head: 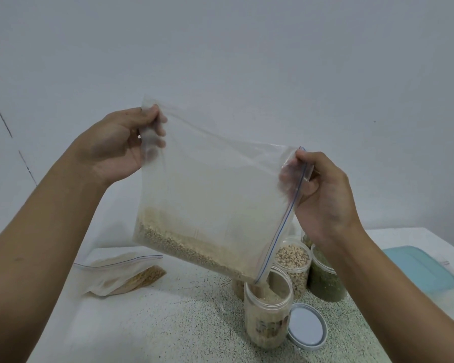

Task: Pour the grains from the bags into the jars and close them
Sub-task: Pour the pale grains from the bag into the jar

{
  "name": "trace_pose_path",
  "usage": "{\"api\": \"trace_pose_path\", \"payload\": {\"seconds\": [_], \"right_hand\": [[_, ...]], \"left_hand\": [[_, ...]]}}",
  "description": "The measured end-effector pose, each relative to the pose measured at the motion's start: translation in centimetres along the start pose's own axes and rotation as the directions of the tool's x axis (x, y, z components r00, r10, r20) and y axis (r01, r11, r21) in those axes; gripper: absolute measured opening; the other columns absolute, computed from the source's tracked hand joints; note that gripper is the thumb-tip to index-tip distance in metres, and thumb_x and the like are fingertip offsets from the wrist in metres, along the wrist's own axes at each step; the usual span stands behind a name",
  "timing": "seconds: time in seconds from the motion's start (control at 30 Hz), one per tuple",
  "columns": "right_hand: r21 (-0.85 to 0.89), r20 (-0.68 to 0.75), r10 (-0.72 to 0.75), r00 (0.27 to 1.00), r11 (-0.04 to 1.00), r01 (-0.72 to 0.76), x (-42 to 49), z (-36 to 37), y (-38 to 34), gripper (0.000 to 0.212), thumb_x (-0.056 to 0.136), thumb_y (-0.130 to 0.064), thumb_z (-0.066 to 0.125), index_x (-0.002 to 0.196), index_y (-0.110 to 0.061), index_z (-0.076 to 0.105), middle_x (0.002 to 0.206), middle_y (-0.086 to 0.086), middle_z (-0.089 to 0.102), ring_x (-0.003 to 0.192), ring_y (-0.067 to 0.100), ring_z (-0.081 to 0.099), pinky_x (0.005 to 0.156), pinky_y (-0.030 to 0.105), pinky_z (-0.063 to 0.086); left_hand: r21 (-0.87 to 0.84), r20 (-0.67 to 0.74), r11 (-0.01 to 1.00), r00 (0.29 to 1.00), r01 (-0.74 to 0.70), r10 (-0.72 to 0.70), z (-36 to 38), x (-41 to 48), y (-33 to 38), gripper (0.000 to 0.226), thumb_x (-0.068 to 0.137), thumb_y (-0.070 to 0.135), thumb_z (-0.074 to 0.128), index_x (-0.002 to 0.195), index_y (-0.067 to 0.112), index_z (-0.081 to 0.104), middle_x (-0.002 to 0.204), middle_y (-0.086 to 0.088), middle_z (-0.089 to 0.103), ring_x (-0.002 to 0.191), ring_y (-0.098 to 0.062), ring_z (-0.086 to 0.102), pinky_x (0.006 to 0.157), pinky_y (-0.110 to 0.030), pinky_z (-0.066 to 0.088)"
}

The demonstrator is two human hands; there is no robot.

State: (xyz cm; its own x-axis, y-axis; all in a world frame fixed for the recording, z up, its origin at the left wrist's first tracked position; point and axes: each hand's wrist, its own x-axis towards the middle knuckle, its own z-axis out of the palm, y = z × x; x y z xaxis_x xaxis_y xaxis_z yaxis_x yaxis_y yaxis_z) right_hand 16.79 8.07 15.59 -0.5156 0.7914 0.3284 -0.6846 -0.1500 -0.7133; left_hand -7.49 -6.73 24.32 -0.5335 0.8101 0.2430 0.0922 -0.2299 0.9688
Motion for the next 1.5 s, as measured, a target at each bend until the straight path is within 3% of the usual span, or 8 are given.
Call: {"api": "trace_pose_path", "payload": {"seconds": [0.13,0.57,0.73,1.03,1.5], "right_hand": [[-0.006,-0.007,-0.005,1.0,1.0,0.005,0.2,0.1,0.0,0.026,0.095,-0.012,0.06,0.07,-0.016,0.067,0.071,0.0,0.06,0.065,0.015,0.062,0.064,0.025,0.05],[-0.037,-0.028,-0.06,0.998,0.998,0.059,0.9,0.1,0.0,0.038,0.096,-0.009,0.059,0.062,-0.019,0.07,0.069,0.0,0.062,0.064,0.014,0.062,0.066,0.025,0.049],[-0.047,-0.049,-0.078,0.996,0.996,0.075,1.1,-0.2,-0.2,0.029,0.096,-0.009,0.059,0.069,-0.014,0.068,0.069,0.001,0.062,0.063,0.015,0.061,0.065,0.027,0.049],[-0.058,-0.058,-0.095,0.994,0.994,0.091,0.9,-0.9,-0.4,0.025,0.096,-0.009,0.06,0.072,-0.012,0.068,0.069,0.001,0.062,0.064,0.015,0.062,0.065,0.026,0.05],[0.012,-0.03,-0.059,0.998,0.998,0.059,0.4,-1.6,-1.2,0.041,0.096,-0.008,0.058,0.058,-0.019,0.07,0.069,-0.003,0.062,0.064,0.011,0.063,0.065,0.022,0.051]], "left_hand": [[0.016,0.008,1.0,1.0,-0.018,0.018,-0.1,0.1,0.2,0.036,0.098,0.028,0.059,0.066,0.022,0.074,0.071,0.004,0.062,0.061,-0.011,0.061,0.065,-0.021,0.051],[0.025,-0.004,0.999,1.0,-0.027,0.027,0.3,0.4,0.1,0.034,0.097,0.028,0.06,0.067,0.021,0.075,0.071,0.003,0.062,0.061,-0.012,0.061,0.071,-0.027,0.042],[0.017,0.007,0.999,0.999,-0.035,0.035,0.6,0.7,0.1,0.029,0.094,0.029,0.061,0.069,0.02,0.074,0.072,0.002,0.061,0.062,-0.013,0.061,0.074,-0.028,0.042],[0.025,0.013,0.999,1.0,-0.02,0.02,1.2,0.7,-0.2,0.032,0.097,0.027,0.059,0.07,0.02,0.073,0.072,0.002,0.061,0.061,-0.013,0.061,0.07,-0.027,0.043],[0.019,0.043,1.0,0.999,-0.025,0.024,2.0,0.5,-0.2,0.028,0.096,0.028,0.06,0.073,0.018,0.071,0.072,0.002,0.06,0.063,-0.013,0.06,0.064,-0.023,0.048]]}}
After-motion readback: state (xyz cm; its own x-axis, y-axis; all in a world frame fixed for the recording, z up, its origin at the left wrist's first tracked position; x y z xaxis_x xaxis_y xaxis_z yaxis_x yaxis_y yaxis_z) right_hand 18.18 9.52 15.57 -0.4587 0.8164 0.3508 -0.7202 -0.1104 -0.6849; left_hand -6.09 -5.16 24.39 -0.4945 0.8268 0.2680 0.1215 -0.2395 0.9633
